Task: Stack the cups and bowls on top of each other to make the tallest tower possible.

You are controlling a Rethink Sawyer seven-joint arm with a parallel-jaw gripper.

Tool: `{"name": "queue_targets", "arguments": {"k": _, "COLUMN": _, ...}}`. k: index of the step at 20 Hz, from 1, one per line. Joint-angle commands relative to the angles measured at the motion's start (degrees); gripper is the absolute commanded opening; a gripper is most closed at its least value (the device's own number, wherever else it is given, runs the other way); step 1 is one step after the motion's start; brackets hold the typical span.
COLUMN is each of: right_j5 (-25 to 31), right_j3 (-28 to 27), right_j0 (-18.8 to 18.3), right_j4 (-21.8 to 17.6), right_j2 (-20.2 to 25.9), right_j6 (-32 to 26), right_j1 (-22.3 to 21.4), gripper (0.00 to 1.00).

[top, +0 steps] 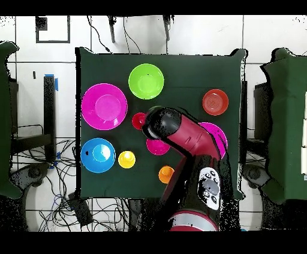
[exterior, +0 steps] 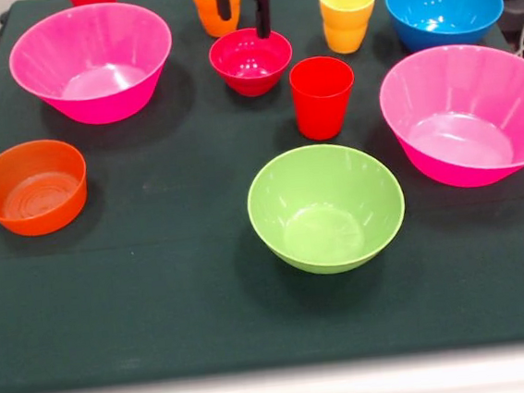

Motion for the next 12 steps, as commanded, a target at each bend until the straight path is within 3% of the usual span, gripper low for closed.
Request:
{"name": "queue_targets", "arguments": {"k": 1, "right_j5": -3.9, "right_j3": 7.8, "right_j0": -1.6, "right_j4": -1.6, "right_j2": 11.7, "right_j6": -0.5, "right_j1": -1.0, "gripper": 1.00}}
{"name": "queue_targets", "arguments": {"k": 12, "right_j5": -6.9, "right_j3": 11.5, "right_j0": -4.1, "right_j4": -1.1, "right_j2": 17.9, "right_j6": 0.7, "right_j1": -0.3, "gripper": 1.00}}
